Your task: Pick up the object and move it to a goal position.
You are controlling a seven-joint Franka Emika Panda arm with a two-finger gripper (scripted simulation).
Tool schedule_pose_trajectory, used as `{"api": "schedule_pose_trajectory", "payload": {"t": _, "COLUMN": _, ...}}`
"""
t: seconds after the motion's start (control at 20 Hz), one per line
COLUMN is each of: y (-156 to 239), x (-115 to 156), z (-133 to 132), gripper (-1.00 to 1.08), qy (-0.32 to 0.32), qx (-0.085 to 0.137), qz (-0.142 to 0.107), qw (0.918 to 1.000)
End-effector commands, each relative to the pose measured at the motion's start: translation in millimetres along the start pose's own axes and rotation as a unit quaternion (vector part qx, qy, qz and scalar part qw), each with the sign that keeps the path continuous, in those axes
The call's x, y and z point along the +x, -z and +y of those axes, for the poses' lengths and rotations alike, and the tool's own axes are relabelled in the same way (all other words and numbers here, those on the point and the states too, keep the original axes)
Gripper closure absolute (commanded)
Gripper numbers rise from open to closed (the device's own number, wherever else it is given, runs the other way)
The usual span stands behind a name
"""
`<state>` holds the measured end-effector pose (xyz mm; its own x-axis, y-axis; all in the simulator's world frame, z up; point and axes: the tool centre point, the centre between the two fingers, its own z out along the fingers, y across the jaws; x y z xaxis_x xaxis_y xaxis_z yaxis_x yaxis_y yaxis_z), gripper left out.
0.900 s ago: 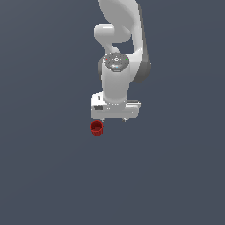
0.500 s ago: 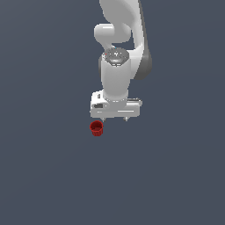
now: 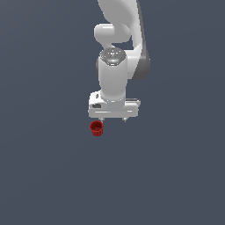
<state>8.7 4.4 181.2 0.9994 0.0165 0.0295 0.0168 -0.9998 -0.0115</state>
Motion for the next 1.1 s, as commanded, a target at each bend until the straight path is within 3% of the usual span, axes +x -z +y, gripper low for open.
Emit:
{"api": "schedule_pose_trajectory", "payload": {"t": 0.0, "y": -10.1, "x": -3.4, "z": 11.6, "gripper": -0.92, "qy": -0.007, "qx": -0.001, "qz": -0.002, "qw": 1.0}}
{"api": "schedule_pose_trajectory", "payload": {"t": 0.55, "y": -73.8, "x": -35.3, "z": 84.1, "gripper": -0.92, "qy": -0.053, "qx": -0.006, "qz": -0.013, "qw": 0.9985}}
{"api": "schedule_pose_trajectory", "payload": {"t": 1.05, "y": -86.0, "x": -40.3, "z": 91.9, "gripper": -0.92, "qy": -0.058, "qx": -0.006, "qz": -0.015, "qw": 0.9982}}
